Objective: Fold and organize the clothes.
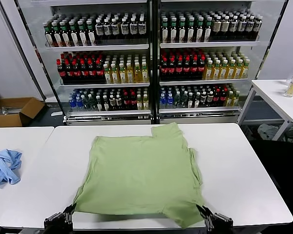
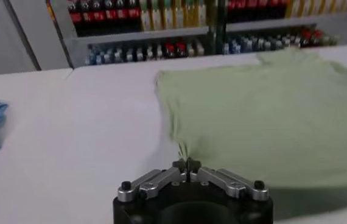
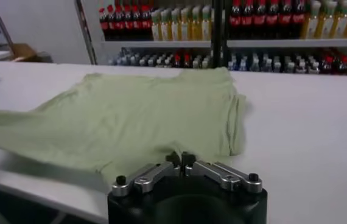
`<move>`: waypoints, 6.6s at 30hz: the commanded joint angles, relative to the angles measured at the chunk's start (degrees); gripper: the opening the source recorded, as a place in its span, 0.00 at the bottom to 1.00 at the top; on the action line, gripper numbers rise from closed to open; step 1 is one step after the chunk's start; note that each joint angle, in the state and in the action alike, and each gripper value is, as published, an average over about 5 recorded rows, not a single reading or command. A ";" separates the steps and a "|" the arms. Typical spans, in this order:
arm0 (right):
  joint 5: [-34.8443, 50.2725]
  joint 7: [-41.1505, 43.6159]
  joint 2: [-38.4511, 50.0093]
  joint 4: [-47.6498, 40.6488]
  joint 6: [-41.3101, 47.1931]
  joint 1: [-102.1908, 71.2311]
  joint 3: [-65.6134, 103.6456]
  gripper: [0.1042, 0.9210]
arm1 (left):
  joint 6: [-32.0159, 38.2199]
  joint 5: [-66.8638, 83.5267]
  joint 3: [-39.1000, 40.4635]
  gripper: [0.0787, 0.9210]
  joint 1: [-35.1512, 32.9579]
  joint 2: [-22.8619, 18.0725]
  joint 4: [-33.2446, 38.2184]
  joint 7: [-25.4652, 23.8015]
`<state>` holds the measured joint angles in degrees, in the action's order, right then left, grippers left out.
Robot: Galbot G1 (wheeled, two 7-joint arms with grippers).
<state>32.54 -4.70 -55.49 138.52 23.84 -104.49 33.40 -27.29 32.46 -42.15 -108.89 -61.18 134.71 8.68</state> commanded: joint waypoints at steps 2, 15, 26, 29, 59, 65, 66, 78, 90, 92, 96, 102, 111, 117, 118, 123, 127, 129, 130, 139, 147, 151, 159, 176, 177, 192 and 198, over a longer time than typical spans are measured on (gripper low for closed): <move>1.72 -2.38 -1.54 -10.24 2.71 22.00 -7.08 0.02 | 3.75 4.68 4.84 0.00 22.65 1.14 -18.39 -6.17; -2.45 -0.25 -5.75 -24.21 3.10 33.66 -15.01 0.02 | 2.62 4.03 11.54 0.00 36.04 1.39 -30.37 -6.96; -3.92 -0.34 -6.38 -27.00 3.48 34.70 -15.60 0.02 | 2.67 0.87 12.76 0.00 37.41 1.23 -33.26 -7.58; -5.87 -0.68 -7.12 -28.73 3.56 34.49 -16.81 0.03 | 3.08 -1.52 13.47 0.01 37.65 0.66 -34.97 -7.36; -4.60 -7.78 -6.39 -19.31 5.69 22.25 -14.06 0.88 | 2.03 1.66 10.65 0.87 25.67 1.51 -24.94 -4.29; -2.94 -8.65 -6.79 -20.34 5.85 22.46 -14.32 0.81 | 1.03 1.53 10.95 0.88 27.45 1.18 -26.29 -4.15; -2.92 -8.71 -6.85 -20.51 5.86 22.49 -14.37 0.78 | 0.96 1.57 10.98 0.88 27.57 1.14 -26.41 -4.25; -2.35 -9.06 -7.59 -21.30 7.40 23.48 -15.17 0.35 | 1.24 -0.18 11.24 0.53 27.83 1.00 -27.08 -7.27; -2.66 -7.66 -4.20 -11.71 7.16 15.19 -10.87 0.01 | 1.49 -4.72 8.00 0.12 15.74 1.33 -16.24 -8.55; -3.45 -7.48 -3.44 -8.27 7.02 10.93 -9.73 0.01 | 1.85 -5.65 6.28 0.06 9.08 1.81 -11.61 -7.73; -5.68 -7.16 -2.80 -4.56 6.27 4.28 -8.41 0.01 | 3.45 -7.17 3.33 0.01 -0.15 2.33 -7.55 -6.37; -7.60 -6.72 -2.72 -3.54 5.31 1.47 -7.96 0.01 | 3.81 -7.07 -1.04 0.01 -3.36 2.44 -5.96 -5.70; -10.31 -6.50 -3.65 -3.24 4.70 -0.89 -9.16 0.01 | 3.25 -7.64 -0.84 0.01 -2.01 1.83 -7.84 -5.52; -11.84 -6.74 -3.40 -2.25 4.68 -1.04 -8.24 0.12 | 1.66 -7.98 -0.52 0.04 -1.89 1.56 -4.19 -5.23; -11.80 -6.83 -3.32 -1.22 4.91 -1.06 -8.08 0.15 | 1.17 -7.94 -0.49 0.06 -2.01 1.21 -2.52 -5.11; -9.79 -6.96 -2.38 5.76 7.54 1.48 -7.13 0.34 | -0.95 -7.09 -0.54 0.22 -0.01 0.45 5.71 -3.66; -3.23 -7.14 0.44 4.65 9.34 13.50 -5.00 0.48 | 0.40 -3.49 -0.16 0.36 9.90 3.45 3.52 -3.69; -0.41 -7.85 1.54 -0.64 9.40 22.26 -6.57 0.56 | -0.18 0.75 1.31 0.43 16.77 5.73 -0.68 -3.80; 0.96 -8.39 1.74 -3.84 9.42 26.65 -7.88 0.60 | -1.18 3.37 2.32 0.46 20.35 6.79 -3.02 -3.80; 6.63 -10.55 -2.28 -32.85 9.40 58.19 -23.37 0.87 | -3.86 7.64 14.47 0.77 43.74 10.55 -25.00 -6.93; 5.06 -9.76 -9.04 -50.50 9.26 72.02 -31.33 0.88 | -3.26 5.07 21.27 0.88 54.32 10.80 -40.32 -11.12; 3.71 -9.27 -12.79 -58.53 9.21 76.53 -33.15 0.88 | -2.40 4.90 23.58 0.88 58.46 10.84 -47.02 -13.63; -1.01 -8.19 -20.29 -72.57 8.57 80.88 -33.63 0.88 | -1.42 1.81 27.63 0.88 63.43 10.89 -56.06 -19.78; -2.22 -6.97 -25.07 -79.83 5.35 79.87 -31.36 0.88 | -0.91 -0.38 27.08 0.88 63.47 10.90 -61.50 -23.43; -2.46 -6.93 -25.28 -80.12 5.24 79.86 -31.36 0.88 | -0.91 -0.35 26.97 0.88 63.33 10.89 -61.34 -23.53; -3.11 -6.43 -25.48 -79.25 5.04 78.33 -30.93 0.88 | 0.89 0.49 26.76 0.88 63.43 10.60 -61.27 -24.18; -3.09 -6.87 -25.78 -78.95 5.23 78.03 -31.02 0.85 | 0.99 0.27 27.06 0.88 63.41 10.34 -61.62 -24.63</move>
<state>29.66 -11.46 -80.78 60.29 29.00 -26.58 2.38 -26.80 32.81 -15.36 -45.53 -50.76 73.94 -15.19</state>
